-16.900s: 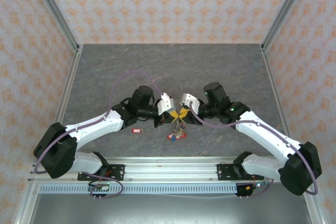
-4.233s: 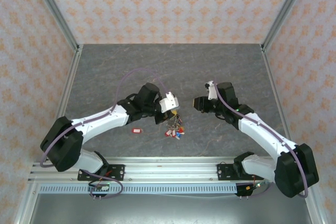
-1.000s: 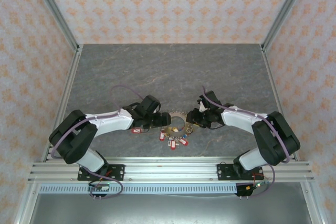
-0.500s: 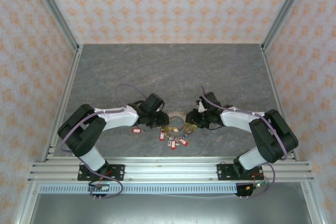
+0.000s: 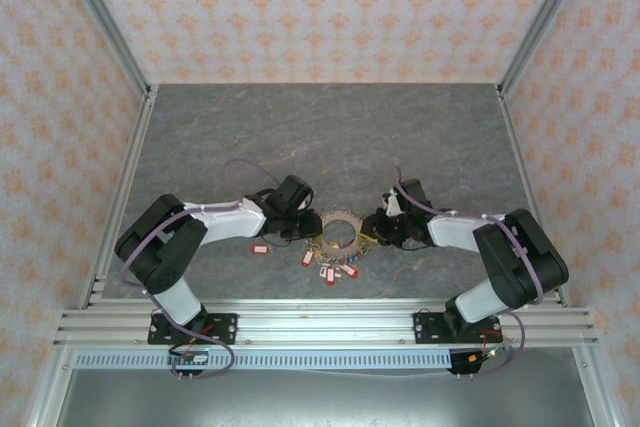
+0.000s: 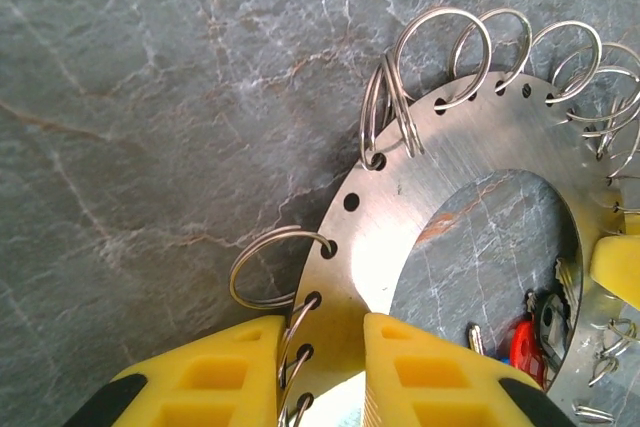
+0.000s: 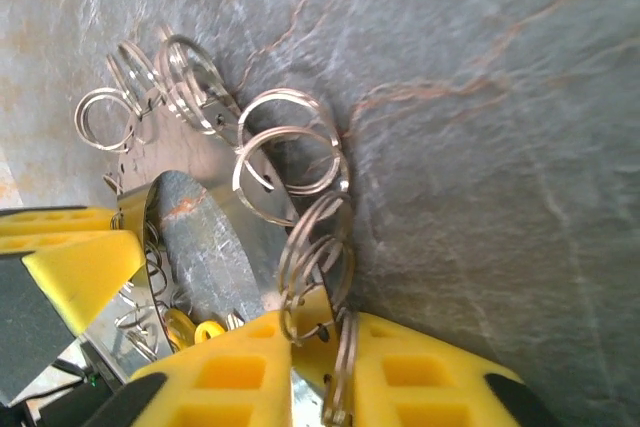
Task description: Put the keys on the keyring
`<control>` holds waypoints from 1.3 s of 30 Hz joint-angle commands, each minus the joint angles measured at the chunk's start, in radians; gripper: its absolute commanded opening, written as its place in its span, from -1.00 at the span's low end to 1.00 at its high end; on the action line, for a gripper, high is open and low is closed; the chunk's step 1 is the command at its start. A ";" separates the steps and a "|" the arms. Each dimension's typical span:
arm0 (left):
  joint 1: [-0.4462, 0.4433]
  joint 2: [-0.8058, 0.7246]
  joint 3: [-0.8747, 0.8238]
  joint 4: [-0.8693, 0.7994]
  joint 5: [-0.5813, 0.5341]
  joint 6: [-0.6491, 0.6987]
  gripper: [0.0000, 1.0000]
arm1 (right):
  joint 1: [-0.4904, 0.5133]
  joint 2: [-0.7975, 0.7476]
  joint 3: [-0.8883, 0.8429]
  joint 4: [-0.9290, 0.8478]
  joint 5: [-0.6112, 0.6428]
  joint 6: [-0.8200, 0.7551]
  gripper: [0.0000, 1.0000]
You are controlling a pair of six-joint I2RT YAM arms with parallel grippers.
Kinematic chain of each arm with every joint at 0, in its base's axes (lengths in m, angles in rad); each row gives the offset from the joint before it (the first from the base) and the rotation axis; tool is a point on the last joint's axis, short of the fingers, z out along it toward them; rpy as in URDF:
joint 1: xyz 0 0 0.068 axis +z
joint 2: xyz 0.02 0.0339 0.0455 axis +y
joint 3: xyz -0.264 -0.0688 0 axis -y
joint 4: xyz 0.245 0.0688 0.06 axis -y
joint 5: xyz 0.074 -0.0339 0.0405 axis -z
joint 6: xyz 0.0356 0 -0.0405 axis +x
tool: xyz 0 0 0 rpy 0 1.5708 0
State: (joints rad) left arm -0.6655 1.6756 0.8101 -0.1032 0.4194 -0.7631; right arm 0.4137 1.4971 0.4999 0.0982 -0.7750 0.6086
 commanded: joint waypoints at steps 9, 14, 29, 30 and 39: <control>0.001 -0.089 -0.003 -0.023 -0.095 -0.016 -0.08 | -0.007 -0.139 -0.001 0.112 -0.046 0.050 -0.95; 0.015 -0.173 -0.015 -0.033 -0.122 -0.036 0.41 | -0.007 -0.234 -0.026 0.182 -0.008 0.123 -1.00; 0.098 -0.404 -0.139 0.249 -0.010 -0.297 0.50 | -0.010 -0.403 -0.018 0.357 0.124 0.347 -1.00; 0.097 -0.408 -0.145 0.280 -0.006 -0.315 0.47 | -0.009 -0.401 -0.016 0.365 0.127 0.354 -1.00; 0.096 -0.374 -0.113 0.352 0.041 -0.393 0.18 | -0.009 -0.393 0.004 0.402 0.138 0.394 -1.00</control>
State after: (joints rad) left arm -0.5713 1.2892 0.6838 0.1894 0.4377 -1.1015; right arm 0.4030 1.1191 0.4641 0.3973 -0.6506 0.9680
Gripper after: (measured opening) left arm 0.601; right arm 0.054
